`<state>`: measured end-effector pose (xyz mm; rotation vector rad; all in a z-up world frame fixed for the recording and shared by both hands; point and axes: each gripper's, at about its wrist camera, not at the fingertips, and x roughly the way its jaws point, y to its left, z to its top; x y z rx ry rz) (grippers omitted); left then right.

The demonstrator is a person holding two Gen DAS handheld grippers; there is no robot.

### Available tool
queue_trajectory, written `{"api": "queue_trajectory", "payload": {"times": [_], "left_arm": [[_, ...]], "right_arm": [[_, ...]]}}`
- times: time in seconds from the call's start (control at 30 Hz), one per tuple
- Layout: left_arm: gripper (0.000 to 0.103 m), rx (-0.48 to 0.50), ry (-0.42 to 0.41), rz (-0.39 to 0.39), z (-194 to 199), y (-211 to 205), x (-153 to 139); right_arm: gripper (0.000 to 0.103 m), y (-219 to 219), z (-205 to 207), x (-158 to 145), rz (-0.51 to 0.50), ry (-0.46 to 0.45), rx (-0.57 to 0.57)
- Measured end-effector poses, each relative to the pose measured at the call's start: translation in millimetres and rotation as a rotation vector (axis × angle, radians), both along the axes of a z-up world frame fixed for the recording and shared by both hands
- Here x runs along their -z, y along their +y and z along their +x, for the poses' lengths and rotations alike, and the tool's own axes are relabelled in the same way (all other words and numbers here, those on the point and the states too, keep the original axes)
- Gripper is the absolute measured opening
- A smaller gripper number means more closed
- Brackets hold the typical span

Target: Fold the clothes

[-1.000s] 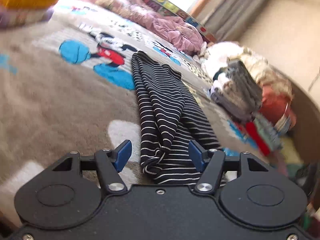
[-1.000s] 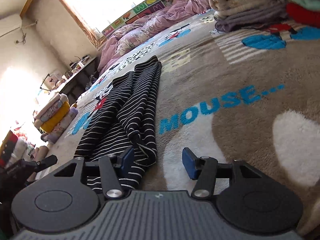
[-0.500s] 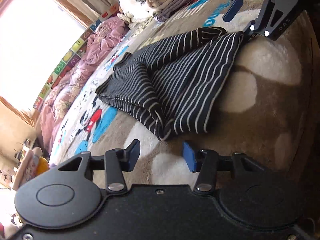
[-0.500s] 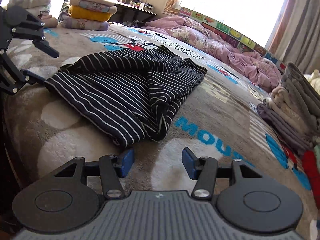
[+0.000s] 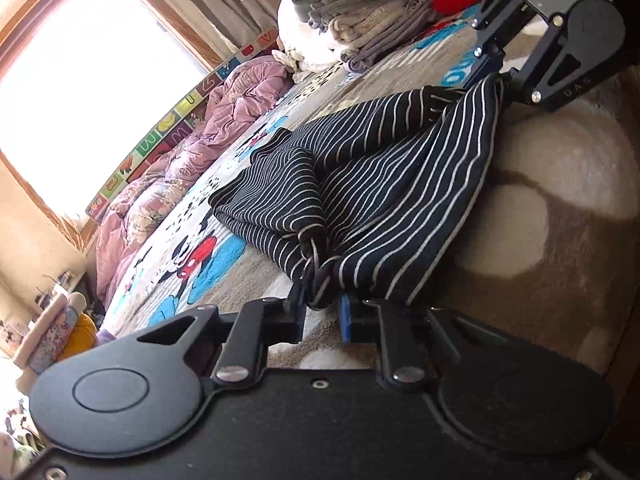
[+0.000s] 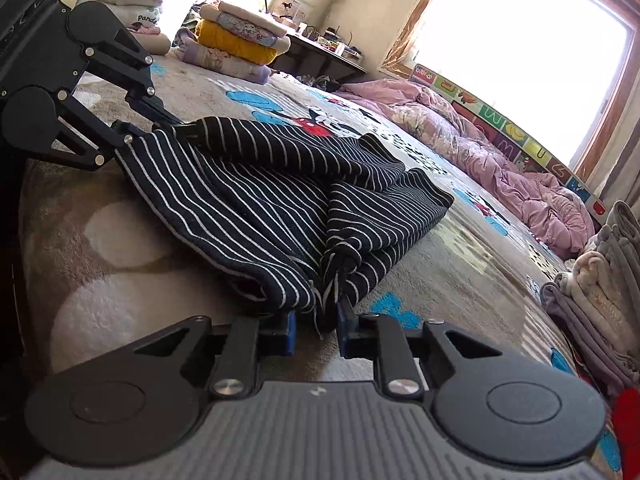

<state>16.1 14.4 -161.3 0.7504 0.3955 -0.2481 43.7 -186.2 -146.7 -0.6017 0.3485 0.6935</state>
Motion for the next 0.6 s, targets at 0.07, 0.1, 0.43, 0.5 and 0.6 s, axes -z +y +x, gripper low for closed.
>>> {"api": "queue_trajectory", "payload": {"times": [0.07, 0.1, 0.43, 0.5, 0.6], "left_arm": [[0.011, 0.004, -0.003, -0.009, -4, 0, -6], [0.011, 0.008, -0.001, -0.015, -7, 0, -8], [0.01, 0.049, 0.058, -0.158, -45, 15, -59], [0.01, 0.049, 0.078, -0.213, -40, 20, -70], [0.01, 0.026, 0.098, -0.353, -21, 30, -88]], "right_arm": [[0.019, -1, -6, -6, 0.011, -0.013, -0.005], [0.019, -2, -12, -10, 0.015, -0.019, -0.007], [0.019, -21, -74, -43, 0.052, -0.047, -0.02], [0.019, -24, -75, -51, 0.081, -0.047, -0.019], [0.019, -29, -60, -68, 0.171, -0.027, 0.009]]}}
